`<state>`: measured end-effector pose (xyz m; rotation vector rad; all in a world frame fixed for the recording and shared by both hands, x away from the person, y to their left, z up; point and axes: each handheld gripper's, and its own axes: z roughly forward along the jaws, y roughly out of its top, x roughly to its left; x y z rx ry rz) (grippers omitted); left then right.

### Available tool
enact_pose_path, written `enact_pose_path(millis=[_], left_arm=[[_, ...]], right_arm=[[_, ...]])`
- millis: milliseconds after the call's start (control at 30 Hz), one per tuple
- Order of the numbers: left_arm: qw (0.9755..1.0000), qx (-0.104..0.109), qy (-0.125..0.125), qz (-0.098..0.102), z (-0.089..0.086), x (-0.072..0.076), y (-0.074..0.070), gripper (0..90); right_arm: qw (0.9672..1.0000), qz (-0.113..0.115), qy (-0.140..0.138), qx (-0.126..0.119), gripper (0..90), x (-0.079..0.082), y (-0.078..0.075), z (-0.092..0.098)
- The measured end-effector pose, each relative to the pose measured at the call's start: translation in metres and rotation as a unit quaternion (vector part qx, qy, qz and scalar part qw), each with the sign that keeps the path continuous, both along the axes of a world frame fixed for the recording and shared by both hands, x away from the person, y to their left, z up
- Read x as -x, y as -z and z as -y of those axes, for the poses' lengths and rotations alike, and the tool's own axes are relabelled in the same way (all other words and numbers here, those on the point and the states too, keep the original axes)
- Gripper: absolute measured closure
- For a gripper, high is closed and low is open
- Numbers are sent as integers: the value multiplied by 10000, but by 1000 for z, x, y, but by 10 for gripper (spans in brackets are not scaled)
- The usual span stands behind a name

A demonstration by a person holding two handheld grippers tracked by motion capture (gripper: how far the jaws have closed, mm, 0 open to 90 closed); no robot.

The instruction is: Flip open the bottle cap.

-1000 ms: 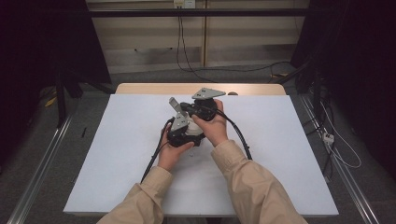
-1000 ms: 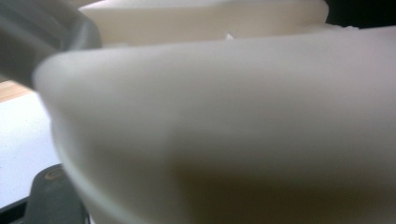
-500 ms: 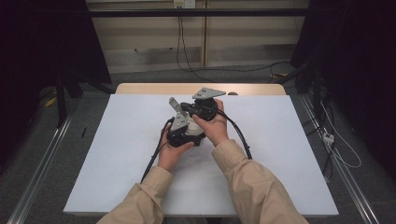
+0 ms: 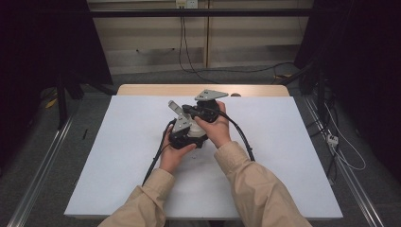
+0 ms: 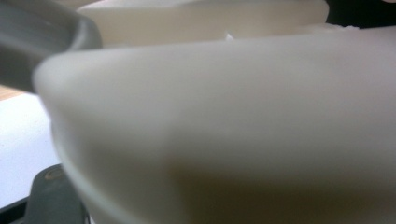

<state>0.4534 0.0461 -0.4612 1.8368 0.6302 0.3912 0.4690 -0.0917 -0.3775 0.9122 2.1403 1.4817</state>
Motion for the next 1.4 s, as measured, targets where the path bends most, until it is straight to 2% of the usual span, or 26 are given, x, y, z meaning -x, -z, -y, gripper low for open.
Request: enact_pose_path(millis=[100,133,167,267,467,500,600,867,967,1167,1233,1400], left_arm=[[9999,83,-62,-56,0,1,0,183],[10000,3,33,0,-2,-1,0,181],[10000,51,23,-68,-2,0,0,181],[10000,15,73,-52,-3,1,-2,176],[9998,10,98,-179,-5,2,-5,123],[9997,48,141,-197,-6,2,-6,116],[9995,-69,192,-252,-9,4,-9,107],[9991,13,232,-367,-19,10,-16,77],[9985,37,273,-473,-23,13,-19,62],[9982,128,169,-562,-31,19,-19,56],[9984,97,124,-542,-34,22,-20,53],[9979,77,105,-638,-42,27,-25,45]], right_arm=[[10000,22,14,51,900,2,-1,1],[10000,28,36,70,900,2,-1,2],[10000,39,55,48,900,3,-1,4],[9999,12,101,-35,900,4,-2,8],[9999,-8,111,-49,857,9,-2,13],[9999,-6,121,-46,842,10,-3,14],[9999,-11,163,-57,784,13,-4,17],[9996,-41,264,-70,590,22,-6,23],[9995,-54,289,-142,534,24,-7,26],[9993,-32,345,-142,433,31,-10,33],[9993,-17,334,-171,399,34,-11,36],[9993,-55,317,-205,327,44,-10,42]])
